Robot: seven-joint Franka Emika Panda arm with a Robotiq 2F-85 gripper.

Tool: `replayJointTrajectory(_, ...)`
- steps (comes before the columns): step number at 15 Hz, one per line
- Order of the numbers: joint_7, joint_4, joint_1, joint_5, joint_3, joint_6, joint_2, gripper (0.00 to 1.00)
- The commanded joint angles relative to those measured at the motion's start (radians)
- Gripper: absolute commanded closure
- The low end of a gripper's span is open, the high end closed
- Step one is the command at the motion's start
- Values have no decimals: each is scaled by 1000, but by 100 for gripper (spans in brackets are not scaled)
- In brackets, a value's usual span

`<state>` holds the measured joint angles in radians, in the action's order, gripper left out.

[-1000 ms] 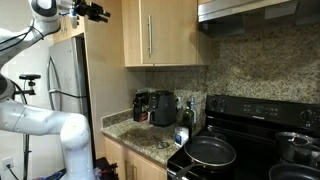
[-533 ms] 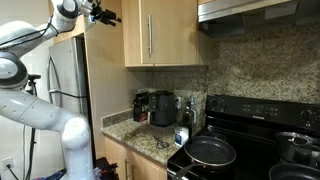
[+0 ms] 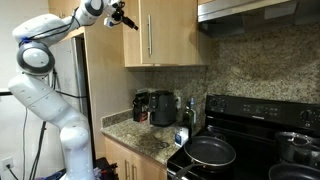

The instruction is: Close the drawer of the air fryer, open the right upper cabinet door, remove the black bottle from the cabinet and put it on the countertop

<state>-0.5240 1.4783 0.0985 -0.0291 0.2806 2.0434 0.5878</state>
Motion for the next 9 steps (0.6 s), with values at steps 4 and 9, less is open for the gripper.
replayJointTrajectory(4, -83, -93, -1, 16, 19, -79, -98, 0)
replayJointTrajectory(9, -328, -238, -16, -59, 27, -74, -284, 0)
